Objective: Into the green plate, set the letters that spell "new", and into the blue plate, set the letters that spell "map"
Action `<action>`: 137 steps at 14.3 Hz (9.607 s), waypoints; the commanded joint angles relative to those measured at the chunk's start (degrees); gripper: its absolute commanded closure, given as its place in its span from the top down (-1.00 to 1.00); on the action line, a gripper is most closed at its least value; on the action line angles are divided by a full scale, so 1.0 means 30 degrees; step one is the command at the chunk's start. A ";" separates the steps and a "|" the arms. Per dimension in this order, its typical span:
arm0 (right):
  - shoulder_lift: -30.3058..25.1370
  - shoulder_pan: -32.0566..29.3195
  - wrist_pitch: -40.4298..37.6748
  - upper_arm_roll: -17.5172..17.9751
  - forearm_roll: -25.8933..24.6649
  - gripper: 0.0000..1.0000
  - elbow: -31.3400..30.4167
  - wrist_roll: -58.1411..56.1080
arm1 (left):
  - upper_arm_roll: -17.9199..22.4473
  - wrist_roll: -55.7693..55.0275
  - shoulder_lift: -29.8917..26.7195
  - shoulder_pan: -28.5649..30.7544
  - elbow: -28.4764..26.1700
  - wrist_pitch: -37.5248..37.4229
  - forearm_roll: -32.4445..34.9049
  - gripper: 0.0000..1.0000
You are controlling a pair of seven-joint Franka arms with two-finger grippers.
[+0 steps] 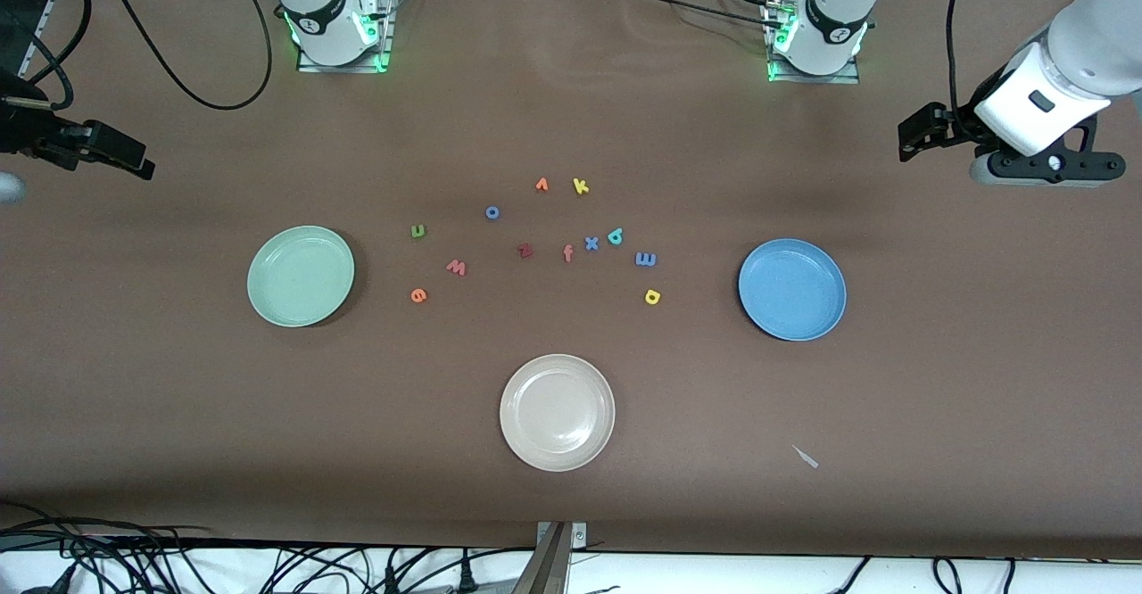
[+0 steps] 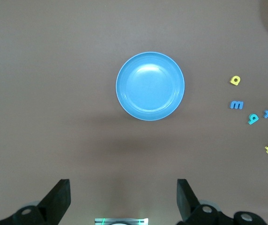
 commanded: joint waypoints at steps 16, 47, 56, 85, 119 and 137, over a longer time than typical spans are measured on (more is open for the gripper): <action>0.2322 0.0364 -0.0083 0.0515 0.0769 1.00 0.0449 -0.0398 | -0.0327 -0.6913 1.0505 -0.5666 0.0962 1.0132 -0.3908 1.00; 0.4399 0.5374 2.2763 0.3386 -0.0924 1.00 -1.7481 0.3556 | -0.0093 -0.7236 1.5258 -0.8391 0.1168 1.6270 0.1160 -0.83; 0.5545 0.5345 2.4320 0.3386 -0.3183 0.61 -1.7158 0.3556 | -0.0182 -0.1680 1.3562 -0.5729 0.2367 1.1180 0.0925 -1.00; 0.2000 -0.0075 2.0835 0.2538 -0.2920 -0.18 -1.6807 -0.5028 | -0.3580 -2.4185 1.3647 -0.5930 0.0234 1.3097 0.0896 1.00; 1.0204 0.5081 2.2154 0.2624 -0.1631 -0.46 -0.8985 0.0920 | -0.3902 -3.0763 1.2213 -0.5638 -0.4575 1.8411 0.2390 -1.00; 0.4841 -0.0808 1.4420 0.3002 -0.1367 0.42 -1.0216 -0.6005 | -0.4048 -1.5379 0.9663 -0.0157 -0.3902 1.0674 0.2947 1.00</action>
